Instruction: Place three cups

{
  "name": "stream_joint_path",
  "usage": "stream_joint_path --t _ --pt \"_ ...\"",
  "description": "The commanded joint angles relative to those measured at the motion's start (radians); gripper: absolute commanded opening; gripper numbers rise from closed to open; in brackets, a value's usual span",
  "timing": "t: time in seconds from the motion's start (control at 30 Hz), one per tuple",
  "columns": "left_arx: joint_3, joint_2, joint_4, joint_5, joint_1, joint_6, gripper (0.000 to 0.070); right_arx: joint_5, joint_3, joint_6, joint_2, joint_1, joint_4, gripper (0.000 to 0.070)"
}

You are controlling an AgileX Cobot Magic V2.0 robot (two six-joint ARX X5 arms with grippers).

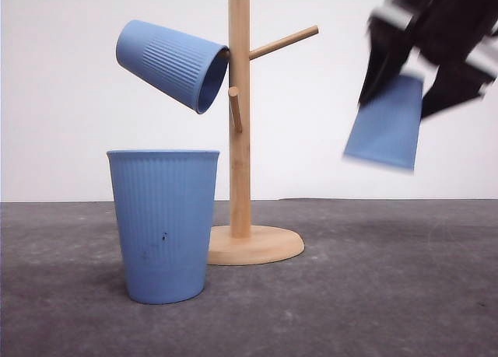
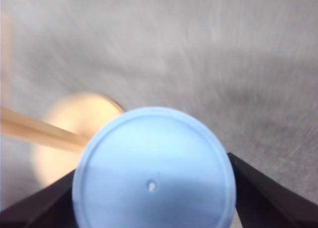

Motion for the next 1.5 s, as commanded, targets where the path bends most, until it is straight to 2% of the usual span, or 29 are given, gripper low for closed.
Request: stream_joint_path --t 0.0,0.2,0.3,0.47,0.6,0.73,0.83,0.9,1.03,1.47 --pt "0.009 0.005 0.012 -0.004 0.0 0.007 0.0512 -0.06 0.014 0.075 -0.025 -0.024 -0.005 0.0439" --pt "0.009 0.005 0.014 -0.004 0.0 0.007 0.0512 -0.329 -0.005 0.118 -0.158 -0.154 -0.039 0.0439" --pt "0.009 0.005 0.02 -0.004 0.0 0.007 0.0512 -0.404 -0.042 0.132 -0.215 -0.213 -0.019 0.0439" --pt "0.009 0.005 0.02 -0.004 0.0 0.007 0.0512 -0.531 -0.104 0.279 -0.26 -0.249 0.13 0.044" --pt "0.009 0.004 0.019 -0.004 0.0 0.005 0.0512 -0.529 -0.105 0.358 -0.257 -0.208 0.208 0.044" --pt "0.009 0.004 0.019 -0.003 0.0 0.003 0.0512 -0.427 -0.105 0.491 -0.251 -0.135 0.367 0.044" --pt "0.009 0.004 0.019 -0.003 0.0 0.003 0.0512 -0.426 -0.105 0.593 -0.225 -0.108 0.482 0.044" --pt "0.009 0.004 0.019 -0.003 0.0 0.003 0.0512 -0.413 -0.105 0.627 -0.198 -0.081 0.528 0.044" --pt "0.009 0.004 0.019 0.005 0.0 -0.003 0.0512 -0.362 -0.105 0.635 -0.14 -0.014 0.559 0.044" --pt "0.009 0.004 0.019 0.005 0.0 -0.003 0.0512 -0.344 -0.105 0.629 -0.01 0.086 0.6 0.044"
